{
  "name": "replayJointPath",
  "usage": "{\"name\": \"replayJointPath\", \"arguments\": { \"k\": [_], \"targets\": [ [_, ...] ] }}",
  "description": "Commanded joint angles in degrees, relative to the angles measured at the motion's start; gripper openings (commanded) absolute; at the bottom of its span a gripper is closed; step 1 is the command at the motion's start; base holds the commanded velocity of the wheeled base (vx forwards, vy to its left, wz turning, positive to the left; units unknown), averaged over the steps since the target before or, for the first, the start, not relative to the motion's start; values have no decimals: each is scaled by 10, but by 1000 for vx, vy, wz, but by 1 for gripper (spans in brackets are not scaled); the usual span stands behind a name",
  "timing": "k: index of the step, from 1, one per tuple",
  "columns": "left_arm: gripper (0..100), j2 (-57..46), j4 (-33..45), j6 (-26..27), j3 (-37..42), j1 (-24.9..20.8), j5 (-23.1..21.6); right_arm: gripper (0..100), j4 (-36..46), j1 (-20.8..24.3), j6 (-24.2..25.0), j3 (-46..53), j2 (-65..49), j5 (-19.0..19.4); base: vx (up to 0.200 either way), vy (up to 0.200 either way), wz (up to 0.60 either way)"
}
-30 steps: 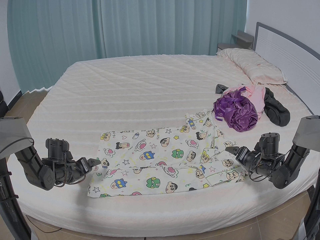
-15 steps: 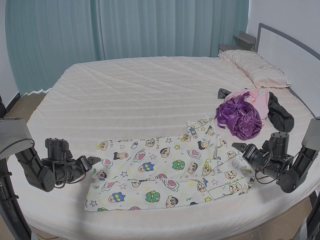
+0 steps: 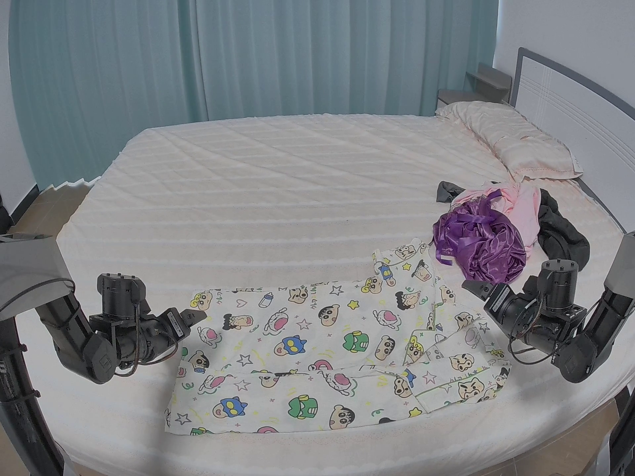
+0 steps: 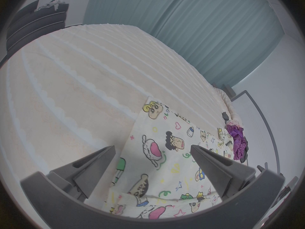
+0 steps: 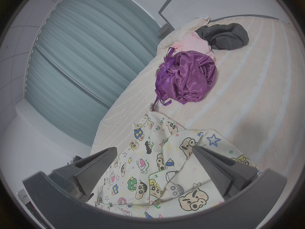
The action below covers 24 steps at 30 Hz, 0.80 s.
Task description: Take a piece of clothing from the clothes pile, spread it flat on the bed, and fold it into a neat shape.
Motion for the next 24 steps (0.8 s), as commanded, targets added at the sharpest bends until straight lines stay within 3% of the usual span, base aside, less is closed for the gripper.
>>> {"name": "replayJointPath", "arguments": {
  "k": [1,6,12,14,20,24],
  "targets": [
    [100,1,-1,0,1,-6,0,100,0,0,0,0,1,0,0,-200,0],
    [100,-1,-2,1,-3,-5,4,100,0,0,-1,0,6,0,0,0,0],
    [100,-3,-3,3,-15,4,37,100,0,1,-1,0,5,0,0,0,0],
    [100,-13,1,12,-41,27,62,100,0,5,-1,6,5,0,0,0,0],
    [100,23,56,66,-134,49,55,100,0,17,-1,10,5,0,0,0,0],
    [100,65,94,92,-194,59,21,100,0,19,-1,15,5,0,0,0,0]
  ]
}}
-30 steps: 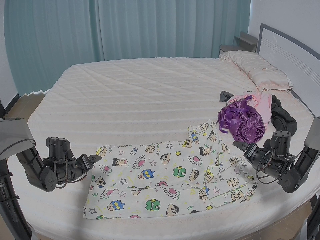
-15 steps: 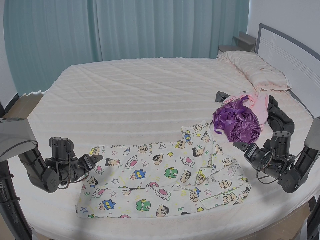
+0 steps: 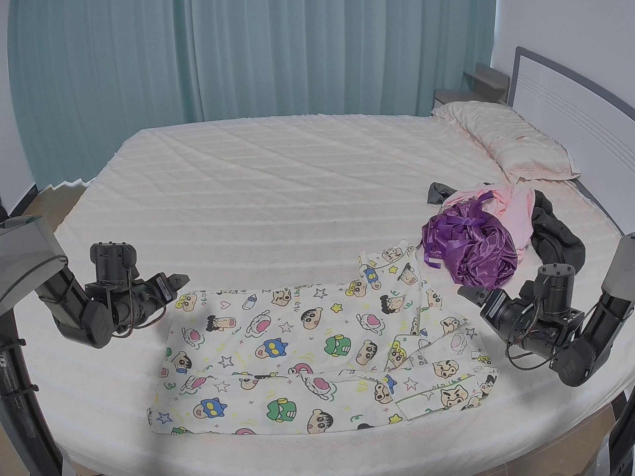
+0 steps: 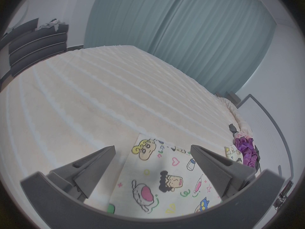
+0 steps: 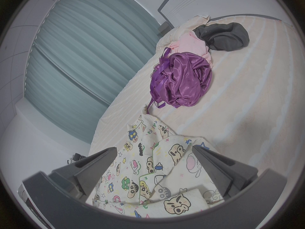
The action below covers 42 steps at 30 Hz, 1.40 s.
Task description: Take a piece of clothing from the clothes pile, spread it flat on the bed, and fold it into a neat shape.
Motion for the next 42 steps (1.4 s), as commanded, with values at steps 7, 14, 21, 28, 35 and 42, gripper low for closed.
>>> {"name": "replayJointPath", "arguments": {
  "k": [7,14,21,28,35,42],
  "targets": [
    [100,112,98,84,-143,30,-72,100,0,17,0,8,10,1,0,0,0],
    [100,143,101,98,-169,36,-85,100,0,21,0,9,16,0,0,0,0],
    [100,140,100,97,-165,34,-130,100,-6,21,-1,8,31,-6,0,0,0],
    [100,143,100,95,-168,30,-144,100,-6,21,-1,7,36,-6,0,0,0],
    [0,136,94,92,-166,32,-140,100,0,16,-21,-20,39,-4,0,0,0],
    [0,103,94,35,-164,34,-102,100,141,-4,-132,-182,76,34,0,0,0]
  ]
}}
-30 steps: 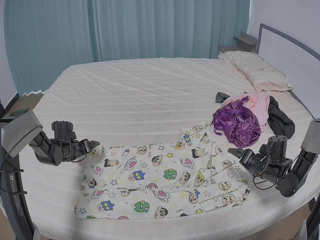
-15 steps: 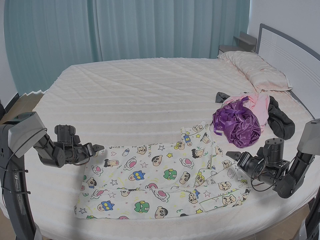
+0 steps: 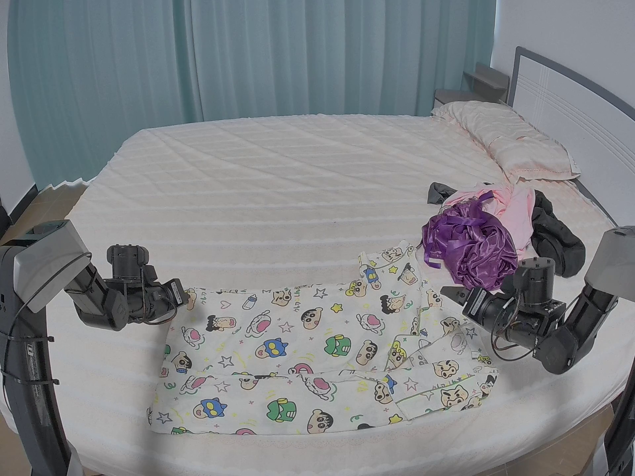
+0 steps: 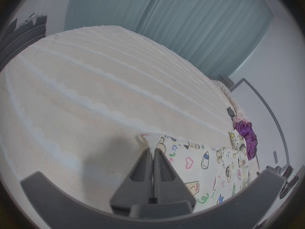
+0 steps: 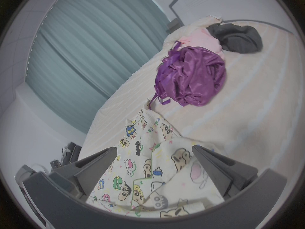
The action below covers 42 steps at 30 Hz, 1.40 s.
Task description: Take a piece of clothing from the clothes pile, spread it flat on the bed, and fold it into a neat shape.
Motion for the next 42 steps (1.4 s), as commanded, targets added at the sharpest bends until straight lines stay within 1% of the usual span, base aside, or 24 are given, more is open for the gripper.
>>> {"name": "replayJointPath", "arguments": {
  "k": [1,3,5,7,8,9,10,12,16,18,21,24,25,32,35,38,42],
  "targets": [
    [0,-31,-1,-39,2,1,41,100,123,-23,-76,-131,34,43,0,0,0],
    [0,-35,-1,-42,1,2,57,100,171,-32,-89,-184,44,63,0,0,0],
    [0,-40,-1,-42,4,6,62,100,213,-35,-92,-234,59,70,0,0,0],
    [0,-40,-1,-42,8,8,63,100,240,-35,-92,-268,69,70,0,0,0],
    [0,-47,0,-42,10,9,63,100,272,-35,-93,-300,82,70,0,0,0],
    [0,-51,0,-42,12,11,63,100,287,-35,-94,-317,89,71,0,0,0],
    [0,-54,1,-42,13,13,63,100,296,-35,-97,-327,93,71,0,0,0],
    [0,-60,-1,-41,18,13,63,100,316,-37,-117,-355,111,72,0,0,0],
    [0,-62,-2,-41,16,12,67,100,344,-44,-168,-401,137,73,0,0,0],
    [0,-69,-1,-41,18,12,70,100,366,-44,-179,-428,144,73,0,0,0],
    [0,-73,-1,-42,27,9,70,100,402,-38,-181,-474,162,74,0,0,0],
    [0,-73,-2,-41,28,9,70,100,402,-38,-182,-480,165,73,0,0,0],
    [0,-72,-2,-41,31,2,70,100,408,-26,-193,-516,185,73,0,0,0],
    [0,-71,-1,-42,32,1,70,100,438,-8,-233,-565,202,81,0,0,0],
    [0,-71,-1,-42,35,0,70,100,448,-2,-233,-591,210,81,0,0,0],
    [0,-72,-1,-42,36,-1,70,100,474,5,-234,-611,221,80,0,0,0],
    [0,-73,-1,-42,36,-2,70,100,482,13,-234,-638,237,75,0,0,0]
  ]
}}
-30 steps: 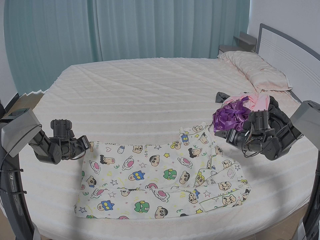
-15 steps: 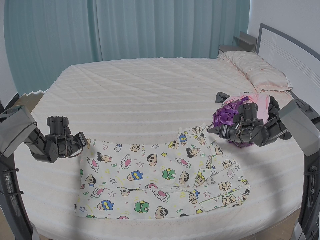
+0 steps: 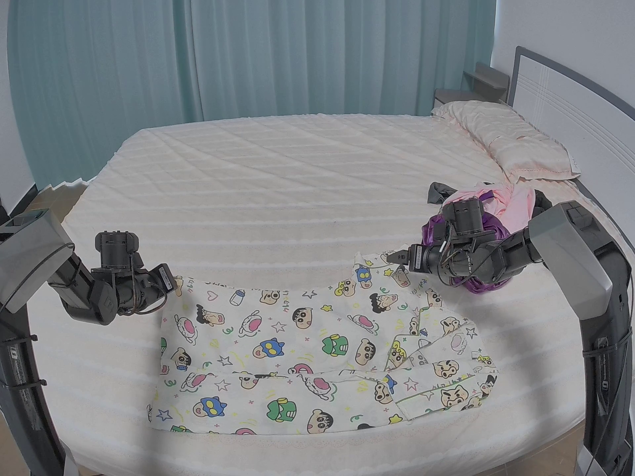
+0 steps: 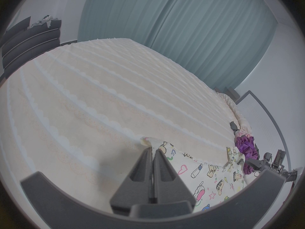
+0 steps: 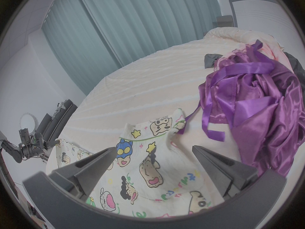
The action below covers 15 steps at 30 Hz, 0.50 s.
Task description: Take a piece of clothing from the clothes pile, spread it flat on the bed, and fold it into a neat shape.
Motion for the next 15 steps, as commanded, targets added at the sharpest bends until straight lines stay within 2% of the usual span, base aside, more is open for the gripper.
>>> {"name": "replayJointPath", "arguments": {
  "k": [1,14,15],
  "targets": [
    [0,-2,0,0,1,-1,0,100,10,11,0,-34,27,-4,0,0,0],
    [0,-2,0,0,2,-1,0,100,68,16,-9,-94,52,-10,0,0,0],
    [0,-2,0,0,2,-1,1,0,75,16,-9,-99,53,-10,0,0,0]
  ]
}}
